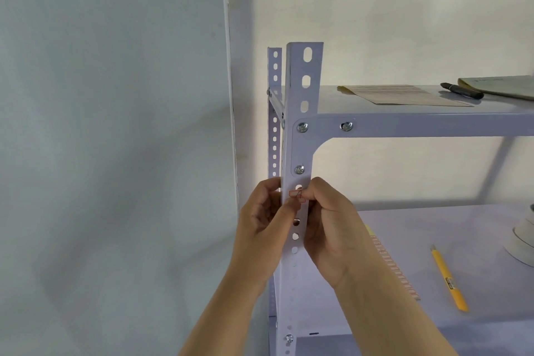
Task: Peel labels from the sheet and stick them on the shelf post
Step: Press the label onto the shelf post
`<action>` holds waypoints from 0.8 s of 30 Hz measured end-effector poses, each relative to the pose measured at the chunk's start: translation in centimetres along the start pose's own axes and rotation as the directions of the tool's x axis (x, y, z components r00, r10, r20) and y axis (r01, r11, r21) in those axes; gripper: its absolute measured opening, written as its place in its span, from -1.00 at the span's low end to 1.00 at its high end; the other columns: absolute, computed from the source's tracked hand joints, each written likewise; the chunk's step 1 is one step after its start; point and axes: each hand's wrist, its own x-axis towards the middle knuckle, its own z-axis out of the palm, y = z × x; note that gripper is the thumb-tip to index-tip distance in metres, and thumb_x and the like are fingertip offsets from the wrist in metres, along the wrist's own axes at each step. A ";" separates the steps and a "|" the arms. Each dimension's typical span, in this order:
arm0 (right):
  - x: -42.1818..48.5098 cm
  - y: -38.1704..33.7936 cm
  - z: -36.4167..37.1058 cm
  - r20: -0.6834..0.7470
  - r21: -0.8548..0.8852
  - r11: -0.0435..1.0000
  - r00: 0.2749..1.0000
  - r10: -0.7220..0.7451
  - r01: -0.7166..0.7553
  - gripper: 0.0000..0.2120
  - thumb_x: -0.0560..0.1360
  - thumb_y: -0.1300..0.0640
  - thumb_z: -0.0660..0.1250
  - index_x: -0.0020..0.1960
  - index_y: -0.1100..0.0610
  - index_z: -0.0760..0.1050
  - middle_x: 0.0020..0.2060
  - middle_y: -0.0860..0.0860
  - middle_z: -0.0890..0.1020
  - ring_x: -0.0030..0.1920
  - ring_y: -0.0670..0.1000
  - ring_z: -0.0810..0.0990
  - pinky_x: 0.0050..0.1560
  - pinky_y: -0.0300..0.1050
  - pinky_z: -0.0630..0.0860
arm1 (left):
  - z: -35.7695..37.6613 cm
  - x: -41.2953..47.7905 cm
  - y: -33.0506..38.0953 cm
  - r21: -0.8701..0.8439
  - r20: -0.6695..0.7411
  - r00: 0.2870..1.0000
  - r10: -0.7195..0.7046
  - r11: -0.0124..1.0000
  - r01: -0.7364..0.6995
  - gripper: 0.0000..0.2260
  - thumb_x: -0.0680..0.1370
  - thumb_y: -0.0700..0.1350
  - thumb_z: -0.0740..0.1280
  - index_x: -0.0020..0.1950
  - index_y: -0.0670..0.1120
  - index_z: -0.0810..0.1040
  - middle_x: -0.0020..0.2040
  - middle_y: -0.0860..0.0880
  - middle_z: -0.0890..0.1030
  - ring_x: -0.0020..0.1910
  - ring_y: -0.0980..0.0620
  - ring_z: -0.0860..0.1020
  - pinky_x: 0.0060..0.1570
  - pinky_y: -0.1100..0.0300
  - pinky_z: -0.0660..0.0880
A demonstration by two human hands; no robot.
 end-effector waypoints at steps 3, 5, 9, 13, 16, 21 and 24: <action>0.1 0.1 -0.1 -0.003 -0.021 1.000 1.000 0.017 -0.017 -0.78 0.33 0.26 0.22 -0.10 0.38 0.47 -0.11 0.30 0.60 -0.07 0.21 0.58 -0.04 0.10 0.46 | -0.1 0.0 -0.1 -0.007 -0.001 1.000 -0.004 1.000 0.004 -0.80 0.50 -0.12 0.34 0.10 0.02 0.64 0.00 -0.14 0.71 0.02 -0.21 0.65 0.07 -0.07 0.62; -0.1 0.1 -0.2 0.015 -0.003 1.000 1.000 0.010 -0.010 -0.78 0.38 0.29 0.23 -0.09 0.46 0.43 -0.10 0.30 0.61 -0.05 0.21 0.58 0.00 0.11 0.45 | -0.1 0.0 -0.1 -0.001 0.000 1.000 0.003 1.000 -0.003 -0.79 0.50 -0.13 0.34 0.10 0.02 0.64 -0.01 -0.12 0.72 0.02 -0.19 0.65 0.06 -0.05 0.62; -0.7 -0.2 -0.5 0.080 0.052 0.999 0.997 -0.010 0.006 -0.80 0.46 0.27 0.22 -0.05 0.27 0.61 -0.08 0.25 0.65 -0.02 0.20 0.60 0.12 0.13 0.46 | -0.2 0.2 -0.2 -0.004 0.007 1.000 0.007 1.000 -0.007 -0.79 0.51 -0.13 0.33 0.11 0.01 0.64 -0.02 -0.09 0.74 0.01 -0.15 0.67 0.04 0.02 0.63; -0.6 -0.2 -0.4 0.066 0.072 0.997 0.998 0.006 -0.010 -0.77 0.47 0.25 0.21 -0.07 0.24 0.65 -0.09 0.23 0.68 -0.01 0.20 0.62 0.23 0.20 0.46 | -0.2 0.1 -0.3 -0.006 0.010 1.000 0.006 1.000 -0.006 -0.83 0.58 -0.20 0.35 0.12 0.00 0.63 -0.01 -0.11 0.73 -0.01 -0.10 0.69 0.04 0.04 0.62; -0.5 -0.1 -0.3 0.042 0.048 0.999 0.999 -0.001 -0.001 -0.77 0.46 0.26 0.20 -0.06 0.34 0.60 -0.13 0.23 0.66 -0.05 0.19 0.62 0.09 0.14 0.48 | -0.2 0.1 -0.2 -0.001 0.021 1.000 0.002 1.000 -0.002 -0.82 0.53 -0.13 0.34 0.11 0.03 0.64 -0.02 -0.18 0.70 -0.08 -0.04 0.65 0.01 0.02 0.60; -0.1 0.0 -0.3 0.023 0.019 1.000 1.000 -0.015 0.014 -0.67 0.41 0.24 0.21 0.06 0.45 0.50 -0.11 0.24 0.62 -0.07 0.18 0.59 0.01 0.10 0.49 | -0.2 0.0 0.0 0.003 0.022 1.000 -0.003 1.000 0.003 -0.81 0.51 -0.09 0.33 0.09 0.05 0.64 -0.03 -0.21 0.67 -0.11 -0.03 0.62 0.01 -0.06 0.59; 0.0 -0.1 -0.4 0.020 0.006 1.000 1.000 -0.011 0.011 -0.70 0.41 0.25 0.21 0.03 0.41 0.54 -0.11 0.23 0.62 -0.07 0.18 0.60 0.00 0.09 0.50 | -0.2 -0.1 0.1 0.011 0.016 1.000 0.001 1.000 -0.001 -0.82 0.51 -0.09 0.32 0.06 0.05 0.64 -0.03 -0.27 0.64 -0.11 -0.09 0.59 0.02 -0.16 0.57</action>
